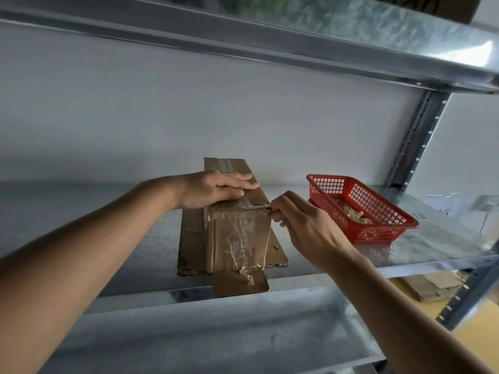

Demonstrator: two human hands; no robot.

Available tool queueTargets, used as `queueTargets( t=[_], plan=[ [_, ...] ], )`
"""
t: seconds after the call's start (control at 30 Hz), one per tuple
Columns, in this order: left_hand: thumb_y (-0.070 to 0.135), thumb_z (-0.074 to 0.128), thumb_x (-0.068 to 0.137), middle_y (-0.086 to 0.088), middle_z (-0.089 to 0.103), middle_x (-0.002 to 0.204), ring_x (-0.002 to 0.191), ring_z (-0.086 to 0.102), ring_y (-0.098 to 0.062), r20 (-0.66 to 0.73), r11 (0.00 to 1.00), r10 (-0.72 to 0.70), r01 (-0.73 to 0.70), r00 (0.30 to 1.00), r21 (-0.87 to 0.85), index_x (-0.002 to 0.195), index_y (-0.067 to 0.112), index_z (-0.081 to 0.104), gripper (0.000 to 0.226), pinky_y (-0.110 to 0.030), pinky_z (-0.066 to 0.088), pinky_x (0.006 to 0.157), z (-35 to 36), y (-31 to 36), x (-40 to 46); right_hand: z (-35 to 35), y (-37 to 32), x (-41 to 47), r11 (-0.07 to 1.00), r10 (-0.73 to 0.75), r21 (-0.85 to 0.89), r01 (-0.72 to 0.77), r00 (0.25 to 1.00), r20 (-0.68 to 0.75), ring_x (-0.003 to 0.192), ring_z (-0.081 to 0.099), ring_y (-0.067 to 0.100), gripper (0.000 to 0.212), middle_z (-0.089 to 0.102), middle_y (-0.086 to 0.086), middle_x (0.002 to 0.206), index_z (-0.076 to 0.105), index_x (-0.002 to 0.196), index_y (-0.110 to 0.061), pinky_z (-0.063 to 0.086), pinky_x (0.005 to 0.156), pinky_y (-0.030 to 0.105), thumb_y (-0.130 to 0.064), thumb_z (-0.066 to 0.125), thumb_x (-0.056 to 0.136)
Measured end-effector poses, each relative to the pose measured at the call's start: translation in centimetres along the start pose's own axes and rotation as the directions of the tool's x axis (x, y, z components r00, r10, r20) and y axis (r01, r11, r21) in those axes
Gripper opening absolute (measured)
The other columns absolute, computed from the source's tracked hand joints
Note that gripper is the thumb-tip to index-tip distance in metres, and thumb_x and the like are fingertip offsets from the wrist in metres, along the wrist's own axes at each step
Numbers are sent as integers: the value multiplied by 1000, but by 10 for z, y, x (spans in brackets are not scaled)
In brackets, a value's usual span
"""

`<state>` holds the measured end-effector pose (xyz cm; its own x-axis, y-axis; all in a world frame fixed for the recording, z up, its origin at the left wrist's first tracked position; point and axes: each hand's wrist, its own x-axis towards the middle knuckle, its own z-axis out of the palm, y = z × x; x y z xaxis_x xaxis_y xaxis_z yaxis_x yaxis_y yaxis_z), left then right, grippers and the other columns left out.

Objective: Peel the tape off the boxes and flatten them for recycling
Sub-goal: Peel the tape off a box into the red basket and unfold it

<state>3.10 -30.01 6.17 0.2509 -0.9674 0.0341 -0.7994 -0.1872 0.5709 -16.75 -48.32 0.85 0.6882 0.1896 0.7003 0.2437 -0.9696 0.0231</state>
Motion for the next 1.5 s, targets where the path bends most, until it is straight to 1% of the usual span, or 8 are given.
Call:
queueTargets(
  t=[0.07,0.3,0.4,0.5,0.83,1.1,1.3,1.5],
  plan=[
    [44,49,106,29,22,164,148,12,13,1,1000,1,-1,1000,11,144,55,50,40,-27,5,124,0,1,0,-8,2,5,994,-53,-91,63,992,112,63,59,18,7,59,5,99,57,109,-7,55,49,39,-7,54,103],
    [51,46,105,29,17,166,150,9,10,13,998,-22,21,1000,62,145,58,45,41,-33,6,128,2,6,1,-24,9,14,984,-38,-154,89,951,306,66,67,11,42,57,-3,96,46,112,-22,58,55,30,6,68,90],
    [47,46,106,30,21,164,151,11,9,-24,999,-4,5,1000,39,146,55,48,41,-36,6,129,6,2,1,-18,9,7,950,187,204,-237,954,235,79,74,5,16,70,-8,91,58,102,-20,61,65,22,-8,67,98],
    [38,49,107,29,27,163,151,15,10,-51,1000,12,-12,999,1,144,51,53,39,-38,6,130,8,0,1,-8,8,-10,609,452,607,-511,852,264,91,77,11,25,78,-7,100,69,107,-23,63,80,28,-6,76,90],
    [32,52,107,30,32,160,149,20,10,-44,998,16,-19,999,-65,141,49,57,38,-41,11,130,8,1,3,30,-15,-30,428,694,791,-438,719,22,80,79,20,22,80,0,88,80,94,-20,64,64,30,1,72,92],
    [30,53,107,28,33,161,149,22,9,-55,997,19,-23,998,-77,140,47,58,38,-42,12,130,9,-1,4,35,-24,-32,600,655,671,-436,749,-99,84,78,8,18,79,-9,92,77,105,-21,63,52,35,-8,67,98],
    [30,52,107,28,33,161,149,21,10,-62,998,16,-20,998,-67,141,46,58,38,-40,13,130,9,1,3,32,-27,-28,910,399,268,-316,843,-361,71,75,7,12,78,-4,88,77,101,-10,60,52,30,-14,67,96],
    [32,51,108,27,30,163,149,19,11,-44,999,20,-22,999,-31,144,45,55,39,-37,10,130,7,0,2,16,-13,-20,981,171,-53,-187,959,-226,57,62,24,8,68,1,83,66,91,-6,50,42,39,-13,65,95]
  ],
)
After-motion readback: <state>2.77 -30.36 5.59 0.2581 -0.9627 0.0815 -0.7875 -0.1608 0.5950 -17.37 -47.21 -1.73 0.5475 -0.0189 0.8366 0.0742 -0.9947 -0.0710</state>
